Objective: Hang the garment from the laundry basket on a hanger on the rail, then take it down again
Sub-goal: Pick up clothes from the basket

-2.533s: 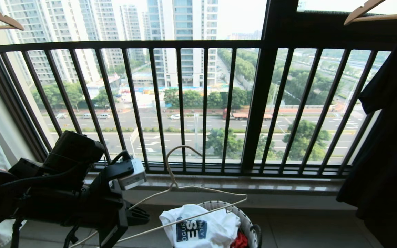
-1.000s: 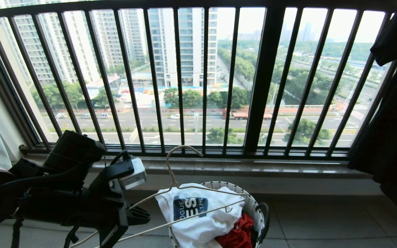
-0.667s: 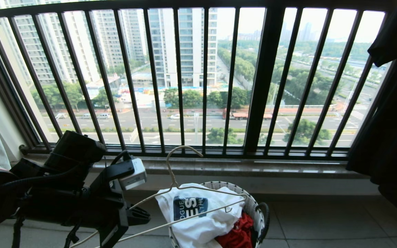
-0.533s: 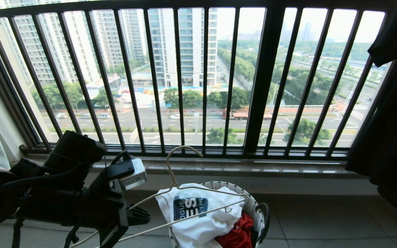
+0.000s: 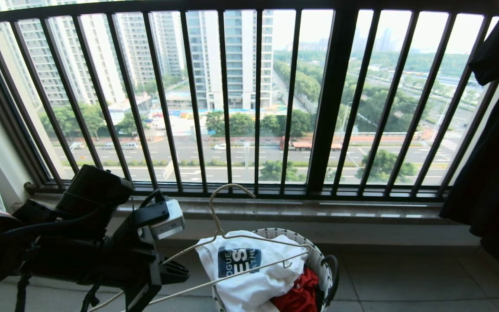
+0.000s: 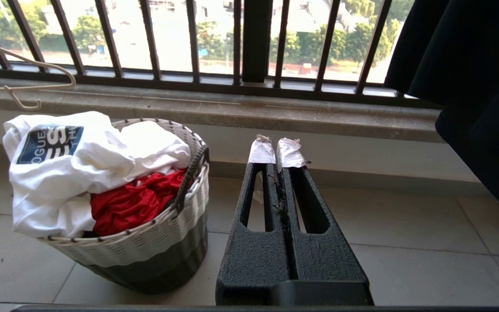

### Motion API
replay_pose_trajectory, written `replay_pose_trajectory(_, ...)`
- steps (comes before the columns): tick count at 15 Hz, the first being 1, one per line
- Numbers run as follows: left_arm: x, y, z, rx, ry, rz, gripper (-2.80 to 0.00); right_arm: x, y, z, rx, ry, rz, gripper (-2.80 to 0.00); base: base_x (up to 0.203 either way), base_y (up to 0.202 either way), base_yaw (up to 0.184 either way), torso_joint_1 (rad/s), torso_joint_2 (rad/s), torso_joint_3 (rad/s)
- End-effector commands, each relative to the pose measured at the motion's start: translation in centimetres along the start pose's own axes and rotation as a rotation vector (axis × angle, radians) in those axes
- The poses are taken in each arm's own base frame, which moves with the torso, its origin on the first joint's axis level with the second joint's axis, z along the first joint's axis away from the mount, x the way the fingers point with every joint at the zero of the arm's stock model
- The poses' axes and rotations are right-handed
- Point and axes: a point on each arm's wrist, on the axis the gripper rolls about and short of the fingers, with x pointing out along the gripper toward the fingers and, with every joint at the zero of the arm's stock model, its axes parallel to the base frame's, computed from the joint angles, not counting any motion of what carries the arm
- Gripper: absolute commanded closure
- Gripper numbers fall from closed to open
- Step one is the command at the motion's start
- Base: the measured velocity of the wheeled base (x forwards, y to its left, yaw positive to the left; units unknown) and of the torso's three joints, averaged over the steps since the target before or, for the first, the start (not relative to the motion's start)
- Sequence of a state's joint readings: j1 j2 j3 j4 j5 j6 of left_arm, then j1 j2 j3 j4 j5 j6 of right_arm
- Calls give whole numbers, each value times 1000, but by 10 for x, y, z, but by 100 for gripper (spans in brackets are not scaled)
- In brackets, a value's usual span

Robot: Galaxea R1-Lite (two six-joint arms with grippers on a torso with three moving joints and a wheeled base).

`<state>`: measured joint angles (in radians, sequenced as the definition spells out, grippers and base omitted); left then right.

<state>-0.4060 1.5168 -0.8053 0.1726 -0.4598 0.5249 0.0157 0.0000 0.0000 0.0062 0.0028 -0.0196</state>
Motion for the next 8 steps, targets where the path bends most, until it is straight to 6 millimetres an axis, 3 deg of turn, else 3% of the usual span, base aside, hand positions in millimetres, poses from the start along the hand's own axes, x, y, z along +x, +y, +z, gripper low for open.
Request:
replay_pose_trajectory(1, -1, 0, 0, 3, -3, 0, 0, 0, 0, 0, 0, 0, 1, 0, 0, 0, 0, 0, 0, 0)
replay_pose_trajectory(8, 4, 0, -4, 30, -50, 26, 0, 0, 0, 0, 0, 0, 1, 0, 0, 0, 0, 0, 0, 0)
